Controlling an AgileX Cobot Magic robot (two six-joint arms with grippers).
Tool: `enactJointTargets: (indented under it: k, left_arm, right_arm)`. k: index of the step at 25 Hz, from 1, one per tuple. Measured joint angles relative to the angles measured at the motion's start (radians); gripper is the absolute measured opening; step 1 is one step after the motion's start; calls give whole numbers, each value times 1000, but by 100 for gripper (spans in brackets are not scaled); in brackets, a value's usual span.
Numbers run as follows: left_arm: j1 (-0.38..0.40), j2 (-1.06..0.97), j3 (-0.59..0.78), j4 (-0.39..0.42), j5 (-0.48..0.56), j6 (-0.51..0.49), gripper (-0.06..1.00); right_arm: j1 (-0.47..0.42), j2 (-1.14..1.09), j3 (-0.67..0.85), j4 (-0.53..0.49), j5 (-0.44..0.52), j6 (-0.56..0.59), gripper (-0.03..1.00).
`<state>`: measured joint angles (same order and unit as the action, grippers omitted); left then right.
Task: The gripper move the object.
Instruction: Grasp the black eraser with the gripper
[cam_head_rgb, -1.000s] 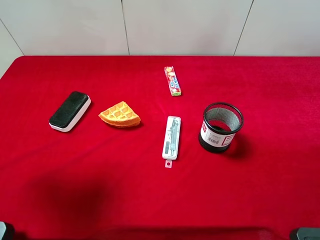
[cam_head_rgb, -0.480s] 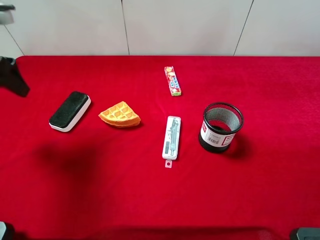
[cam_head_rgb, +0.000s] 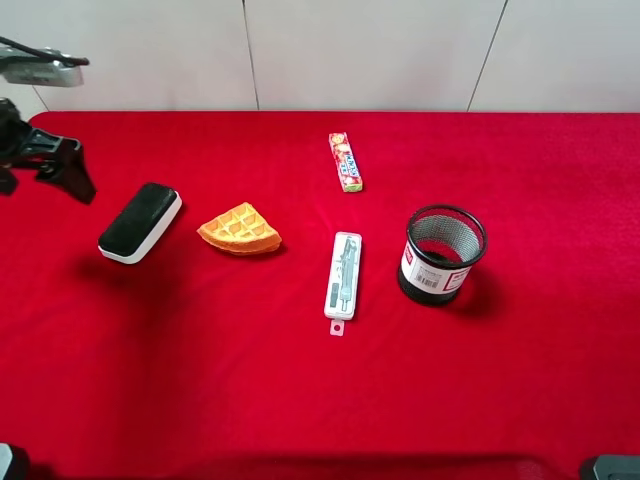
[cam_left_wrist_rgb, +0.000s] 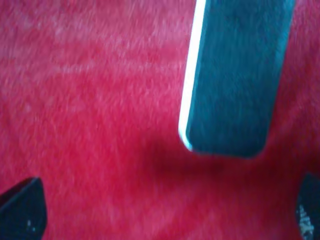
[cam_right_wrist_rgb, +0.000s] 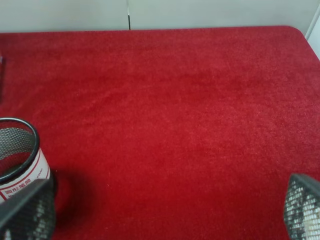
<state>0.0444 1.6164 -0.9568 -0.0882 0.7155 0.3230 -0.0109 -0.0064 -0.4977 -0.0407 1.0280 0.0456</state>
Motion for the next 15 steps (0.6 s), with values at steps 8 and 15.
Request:
enactJointTargets:
  k: [8,15]
  left_arm:
    - [-82,149,-103,0,-31,-2,99]
    - [-141,240,-121,-1,-66,-20,99]
  right_arm:
    - [0,0,0,0,0,0,69]
    - [0,0,0,0,0,0,69]
